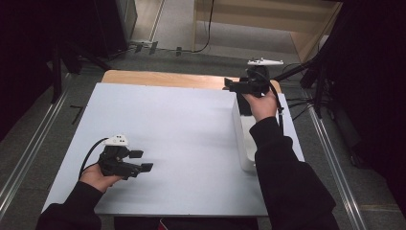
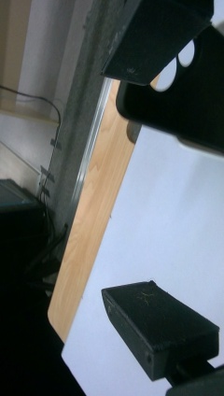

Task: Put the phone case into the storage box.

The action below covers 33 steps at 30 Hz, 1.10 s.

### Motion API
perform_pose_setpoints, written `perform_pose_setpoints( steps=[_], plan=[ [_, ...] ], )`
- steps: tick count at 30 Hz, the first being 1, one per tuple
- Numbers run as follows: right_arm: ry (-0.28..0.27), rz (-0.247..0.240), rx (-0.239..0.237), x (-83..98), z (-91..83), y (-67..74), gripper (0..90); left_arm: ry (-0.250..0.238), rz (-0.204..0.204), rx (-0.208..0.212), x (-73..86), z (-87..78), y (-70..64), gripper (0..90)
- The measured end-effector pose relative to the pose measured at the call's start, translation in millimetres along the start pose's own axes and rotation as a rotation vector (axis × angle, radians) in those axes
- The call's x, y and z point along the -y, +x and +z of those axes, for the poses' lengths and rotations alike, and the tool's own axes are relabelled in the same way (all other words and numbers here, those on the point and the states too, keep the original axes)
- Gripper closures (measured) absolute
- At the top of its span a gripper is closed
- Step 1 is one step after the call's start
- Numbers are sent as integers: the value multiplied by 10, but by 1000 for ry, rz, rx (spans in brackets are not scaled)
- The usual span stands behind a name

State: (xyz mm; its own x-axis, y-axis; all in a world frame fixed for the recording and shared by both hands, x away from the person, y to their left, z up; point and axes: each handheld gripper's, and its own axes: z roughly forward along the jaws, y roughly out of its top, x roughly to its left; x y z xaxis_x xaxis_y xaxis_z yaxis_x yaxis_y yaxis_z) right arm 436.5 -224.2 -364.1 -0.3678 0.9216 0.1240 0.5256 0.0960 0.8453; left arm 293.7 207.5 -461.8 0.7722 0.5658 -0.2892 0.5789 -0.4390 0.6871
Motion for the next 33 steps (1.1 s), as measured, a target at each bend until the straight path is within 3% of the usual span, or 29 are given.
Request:
perform_pose_setpoints(
  steps=[12, 14, 33],
  plan=[
    [24, -7, -77, 129, -80, 234, 2, -5, -5, 0, 0, -11, 3, 281],
    [35, -1, -74, 156, -98, 252, 117, -6, 0, 1, -1, -14, 6, 281],
    [44, -21, -153, 442, -210, 375, 123, -11, -2, -2, -3, -23, 6, 281]
  ],
)
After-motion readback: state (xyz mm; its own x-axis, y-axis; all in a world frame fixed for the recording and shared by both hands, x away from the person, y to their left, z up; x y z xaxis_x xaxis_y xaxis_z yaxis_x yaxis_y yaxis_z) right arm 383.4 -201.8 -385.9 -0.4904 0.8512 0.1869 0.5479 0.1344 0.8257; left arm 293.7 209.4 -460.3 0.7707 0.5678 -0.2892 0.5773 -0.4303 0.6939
